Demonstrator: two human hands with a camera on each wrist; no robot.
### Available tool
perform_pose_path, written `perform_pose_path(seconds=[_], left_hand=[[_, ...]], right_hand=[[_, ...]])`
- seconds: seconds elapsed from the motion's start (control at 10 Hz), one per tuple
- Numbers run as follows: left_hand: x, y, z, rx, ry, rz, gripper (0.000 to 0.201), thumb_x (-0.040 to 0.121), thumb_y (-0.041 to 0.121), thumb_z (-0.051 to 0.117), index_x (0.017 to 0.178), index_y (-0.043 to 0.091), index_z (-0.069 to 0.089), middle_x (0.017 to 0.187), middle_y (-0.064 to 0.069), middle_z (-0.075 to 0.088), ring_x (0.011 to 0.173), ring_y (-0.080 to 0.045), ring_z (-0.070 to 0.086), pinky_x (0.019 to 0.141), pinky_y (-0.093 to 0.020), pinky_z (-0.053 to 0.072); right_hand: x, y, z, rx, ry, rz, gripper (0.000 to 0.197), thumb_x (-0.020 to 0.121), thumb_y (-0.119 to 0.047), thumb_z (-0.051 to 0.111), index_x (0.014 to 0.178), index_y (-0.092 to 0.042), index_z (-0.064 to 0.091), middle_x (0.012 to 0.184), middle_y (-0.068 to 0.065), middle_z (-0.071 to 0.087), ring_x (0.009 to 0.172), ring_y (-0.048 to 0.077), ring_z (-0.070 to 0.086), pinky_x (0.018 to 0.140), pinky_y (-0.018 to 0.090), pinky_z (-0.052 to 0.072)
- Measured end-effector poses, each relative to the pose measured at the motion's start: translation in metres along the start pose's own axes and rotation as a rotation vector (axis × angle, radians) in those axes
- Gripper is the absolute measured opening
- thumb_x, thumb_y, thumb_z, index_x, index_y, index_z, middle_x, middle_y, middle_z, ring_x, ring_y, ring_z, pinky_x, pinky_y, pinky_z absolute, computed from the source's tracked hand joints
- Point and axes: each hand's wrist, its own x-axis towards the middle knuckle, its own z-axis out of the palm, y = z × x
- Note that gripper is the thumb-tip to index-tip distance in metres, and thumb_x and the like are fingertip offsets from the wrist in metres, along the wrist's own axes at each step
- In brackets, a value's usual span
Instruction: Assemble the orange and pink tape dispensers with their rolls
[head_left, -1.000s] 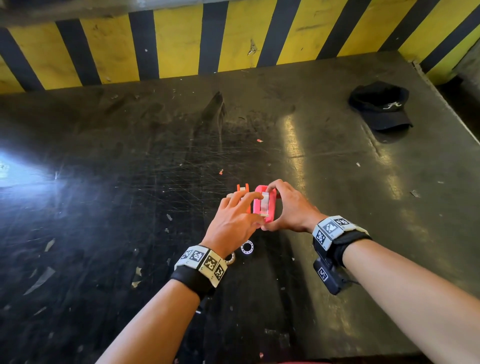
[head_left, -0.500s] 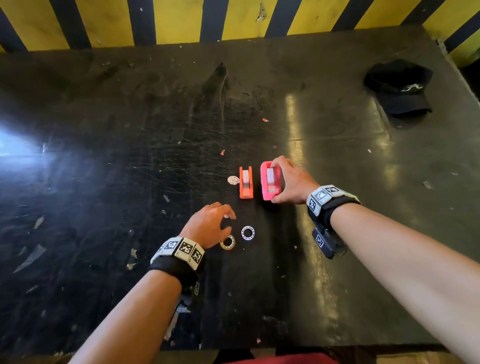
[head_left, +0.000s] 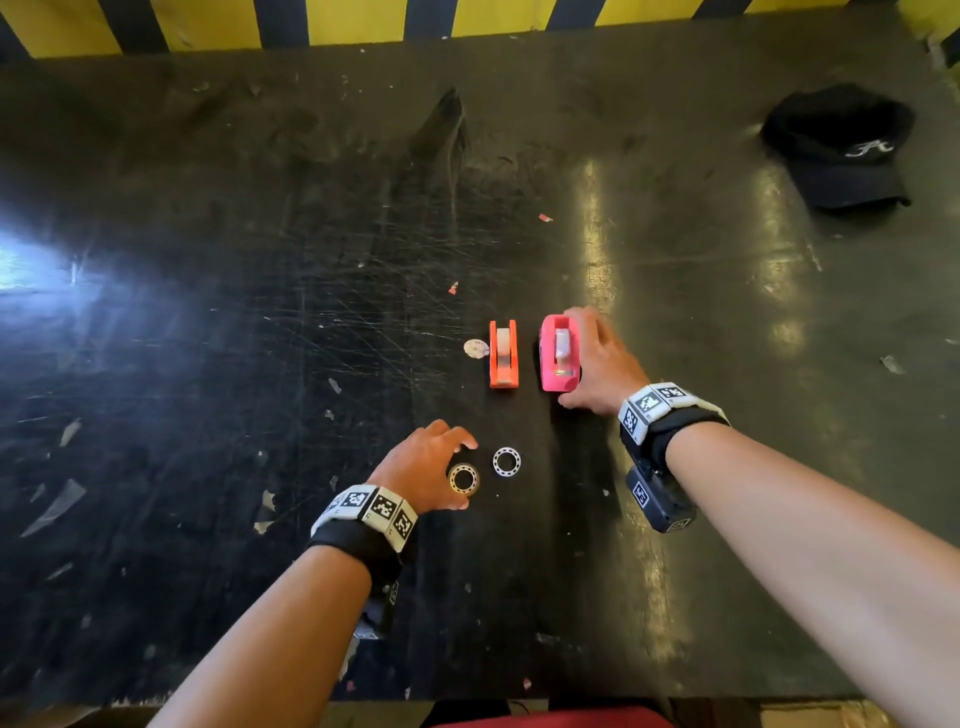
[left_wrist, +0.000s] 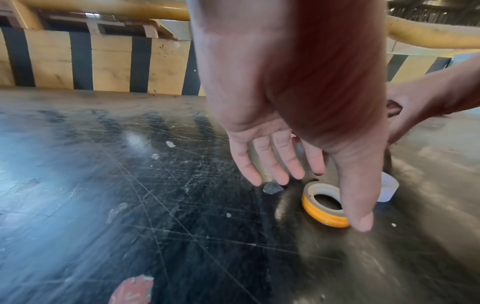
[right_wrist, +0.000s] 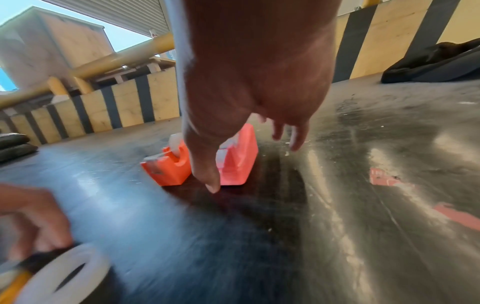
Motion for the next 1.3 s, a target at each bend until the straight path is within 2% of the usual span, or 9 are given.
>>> perform_pose_path(seconds=[0.1,0.2,0.3,0.5,0.7,0.8,1.0,1.1,1.3], left_hand=[[0.002,0.001,0.000,0.040,0.016,0.026,0.066,0.070,0.035,0.089,0.127,0.030,0.057,0.124,0.003,0.055,0.115,-0.018,0.058,0.099,-0.039,0.054],[0.005,0.000,0.000,0.059,0.021,0.051,0.055,0.071,0.034,0.088,0.119,0.028,0.062,0.118,0.002,0.058,0.110,-0.020,0.061,0.096,-0.038,0.055],[0.007,-0.001,0.001,0.058,0.017,0.062,0.051,0.073,0.033,0.086,0.118,0.027,0.063,0.115,0.001,0.060,0.105,-0.019,0.063,0.093,-0.036,0.055],[0.006,-0.015,-0.011,-0.044,0.029,0.067,0.045,0.073,0.029,0.084,0.114,0.028,0.065,0.112,0.002,0.060,0.098,-0.018,0.065,0.091,-0.038,0.058],[0.023,-0.039,-0.062,-0.048,0.207,0.010,0.054,0.072,0.024,0.082,0.124,0.022,0.065,0.117,-0.007,0.060,0.102,-0.026,0.064,0.092,-0.037,0.054],[0.036,-0.048,-0.084,-0.051,0.292,-0.010,0.053,0.075,0.025,0.082,0.124,0.020,0.066,0.118,-0.010,0.062,0.105,-0.029,0.065,0.093,-0.042,0.055],[0.064,-0.059,-0.092,-0.036,0.344,-0.066,0.046,0.080,0.033,0.080,0.122,0.024,0.064,0.118,-0.005,0.062,0.106,-0.024,0.064,0.091,-0.046,0.057],[0.073,-0.062,-0.087,-0.036,0.359,-0.098,0.046,0.080,0.035,0.081,0.121,0.024,0.065,0.118,-0.005,0.062,0.106,-0.026,0.064,0.090,-0.048,0.058],[0.075,-0.066,-0.081,-0.043,0.416,-0.134,0.053,0.082,0.042,0.079,0.129,0.026,0.059,0.122,-0.003,0.061,0.109,-0.024,0.064,0.090,-0.045,0.057]], right_hand=[[-0.030,-0.019,0.008,-0.099,0.164,-0.192,0.096,0.067,-0.039,0.086,0.144,-0.023,0.032,0.151,0.012,0.036,0.138,0.037,0.042,0.109,0.057,0.045],[-0.052,-0.039,0.023,-0.155,0.095,-0.471,0.052,0.078,-0.042,0.077,0.121,-0.023,0.055,0.123,0.003,0.056,0.110,0.025,0.057,0.095,0.048,0.051],[-0.063,-0.050,0.042,-0.205,-0.229,-0.456,0.058,0.078,-0.042,0.081,0.125,-0.028,0.051,0.124,-0.002,0.052,0.106,0.018,0.054,0.091,0.039,0.050],[-0.061,-0.054,0.056,-0.277,-0.257,-0.446,0.034,0.091,-0.033,0.071,0.121,-0.027,0.057,0.121,0.000,0.056,0.110,0.025,0.058,0.089,0.043,0.048],[-0.021,-0.093,0.026,-0.239,-0.055,-0.481,0.031,0.084,-0.027,0.073,0.113,-0.023,0.062,0.110,0.001,0.061,0.106,0.026,0.059,0.084,0.043,0.047],[0.005,-0.114,0.014,-0.286,0.012,-0.432,0.038,0.085,-0.032,0.073,0.120,-0.021,0.062,0.121,0.003,0.060,0.114,0.029,0.055,0.097,0.049,0.045],[0.039,-0.130,0.023,-0.435,0.002,-0.346,0.052,0.086,-0.038,0.077,0.133,-0.019,0.062,0.150,0.010,0.046,0.140,0.033,0.041,0.119,0.057,0.026],[0.046,-0.129,0.032,-0.466,-0.013,-0.328,0.054,0.087,-0.038,0.077,0.135,-0.020,0.062,0.160,0.011,0.038,0.150,0.035,0.030,0.123,0.063,0.015],[0.042,-0.131,0.030,-0.398,-0.007,-0.322,0.058,0.087,-0.039,0.077,0.139,-0.023,0.058,0.162,0.009,0.034,0.153,0.033,0.026,0.124,0.063,0.011]])
